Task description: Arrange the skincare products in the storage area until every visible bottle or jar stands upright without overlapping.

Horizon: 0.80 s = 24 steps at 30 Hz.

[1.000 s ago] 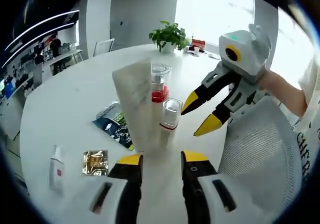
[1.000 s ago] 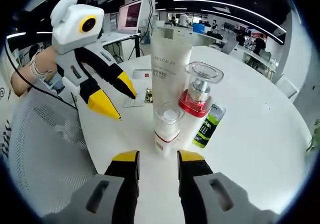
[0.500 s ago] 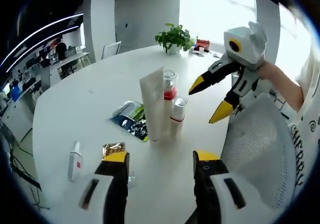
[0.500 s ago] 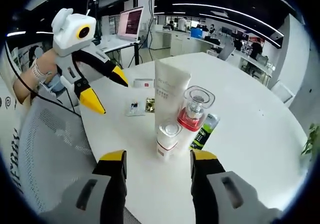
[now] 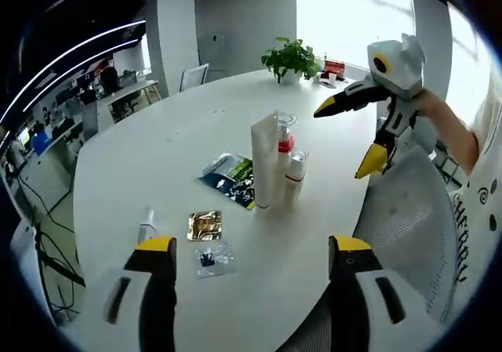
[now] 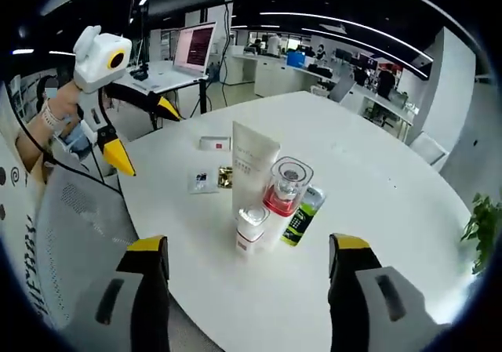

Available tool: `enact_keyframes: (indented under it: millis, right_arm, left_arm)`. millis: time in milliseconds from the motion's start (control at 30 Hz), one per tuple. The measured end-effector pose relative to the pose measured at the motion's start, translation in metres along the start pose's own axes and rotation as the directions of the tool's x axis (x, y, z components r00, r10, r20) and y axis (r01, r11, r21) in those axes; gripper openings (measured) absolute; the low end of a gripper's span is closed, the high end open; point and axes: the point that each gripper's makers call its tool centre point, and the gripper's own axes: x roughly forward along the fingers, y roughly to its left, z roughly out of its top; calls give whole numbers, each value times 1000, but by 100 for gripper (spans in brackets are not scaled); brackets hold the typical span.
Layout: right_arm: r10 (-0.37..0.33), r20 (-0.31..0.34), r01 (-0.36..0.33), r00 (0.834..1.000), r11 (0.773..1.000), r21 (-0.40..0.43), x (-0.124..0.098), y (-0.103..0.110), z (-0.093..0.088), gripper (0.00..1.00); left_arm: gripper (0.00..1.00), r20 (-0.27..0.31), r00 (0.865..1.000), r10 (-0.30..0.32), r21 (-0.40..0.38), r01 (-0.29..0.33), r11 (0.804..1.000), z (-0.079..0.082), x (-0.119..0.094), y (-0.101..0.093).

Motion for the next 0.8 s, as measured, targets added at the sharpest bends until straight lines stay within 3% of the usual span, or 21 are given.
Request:
enact_keyframes:
  millis: [133, 433, 800]
  right_arm:
    - [-9, 1, 9, 1000, 1000, -4, -3, 0, 1, 93]
    - [-21, 15, 21, 1000, 1000, 7, -6, 3, 7, 98]
    - [-10, 7, 10, 1000, 1000, -9, -5, 6, 9, 99]
  left_arm:
    - [86, 11, 999, 36, -16, -36, 999, 1, -8, 7]
    - [97, 10, 998, 66, -22, -65, 998, -2, -19, 13]
    - [99, 0, 997, 71, -50, -71, 996, -7, -20, 17]
